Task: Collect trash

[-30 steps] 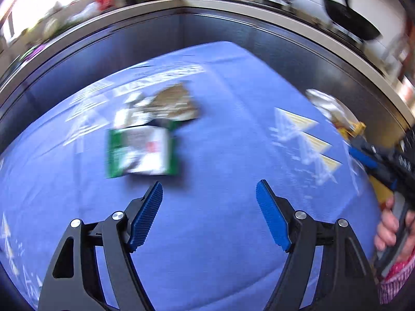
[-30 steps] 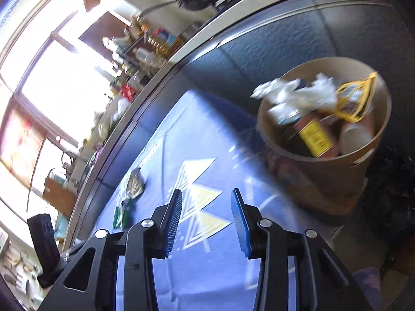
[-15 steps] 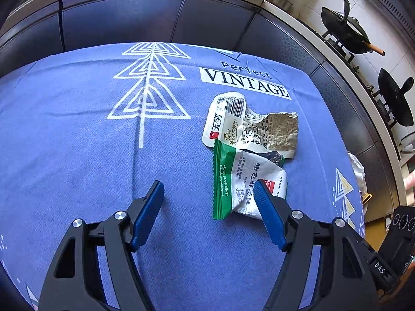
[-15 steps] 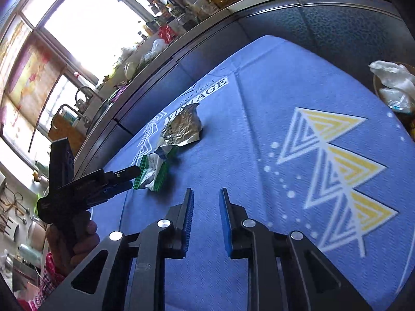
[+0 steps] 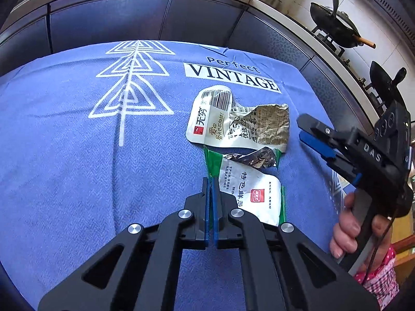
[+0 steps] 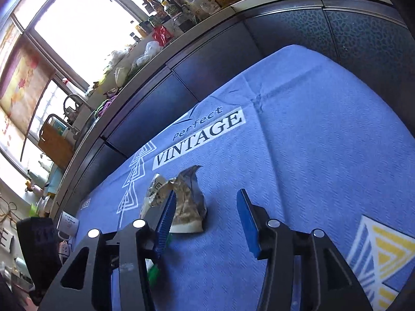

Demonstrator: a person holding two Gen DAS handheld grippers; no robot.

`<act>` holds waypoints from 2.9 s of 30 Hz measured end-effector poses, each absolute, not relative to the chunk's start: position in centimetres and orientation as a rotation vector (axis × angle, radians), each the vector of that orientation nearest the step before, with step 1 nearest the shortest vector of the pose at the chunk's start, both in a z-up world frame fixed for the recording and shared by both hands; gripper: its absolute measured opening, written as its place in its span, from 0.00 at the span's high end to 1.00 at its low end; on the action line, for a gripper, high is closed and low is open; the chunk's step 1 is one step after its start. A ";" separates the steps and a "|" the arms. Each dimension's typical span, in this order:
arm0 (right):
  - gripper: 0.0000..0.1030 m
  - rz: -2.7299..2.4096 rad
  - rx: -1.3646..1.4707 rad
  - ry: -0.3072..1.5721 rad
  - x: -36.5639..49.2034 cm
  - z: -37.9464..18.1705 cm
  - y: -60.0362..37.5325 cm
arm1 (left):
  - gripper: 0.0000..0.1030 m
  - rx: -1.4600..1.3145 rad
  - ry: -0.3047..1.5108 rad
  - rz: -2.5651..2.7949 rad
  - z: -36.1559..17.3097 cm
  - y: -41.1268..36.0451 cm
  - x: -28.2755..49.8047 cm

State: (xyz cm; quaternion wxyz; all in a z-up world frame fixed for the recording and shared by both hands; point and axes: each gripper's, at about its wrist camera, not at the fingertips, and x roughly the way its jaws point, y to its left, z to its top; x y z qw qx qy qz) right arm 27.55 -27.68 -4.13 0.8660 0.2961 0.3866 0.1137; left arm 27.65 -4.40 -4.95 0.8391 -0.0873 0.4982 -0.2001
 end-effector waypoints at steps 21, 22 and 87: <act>0.96 0.291 0.607 0.814 17.0 -3.5 -25.6 | 0.99 -0.212 1.013 -0.393 -3.1 1.1 20.2; 0.96 0.285 0.613 0.811 15.6 -3.6 -25.8 | 0.99 -0.204 1.006 -0.392 -3.0 1.4 19.6; 0.82 -0.168 0.708 0.591 2.7 -2.8 -46.5 | 0.98 0.002 0.991 -0.800 2.5 -22.4 20.4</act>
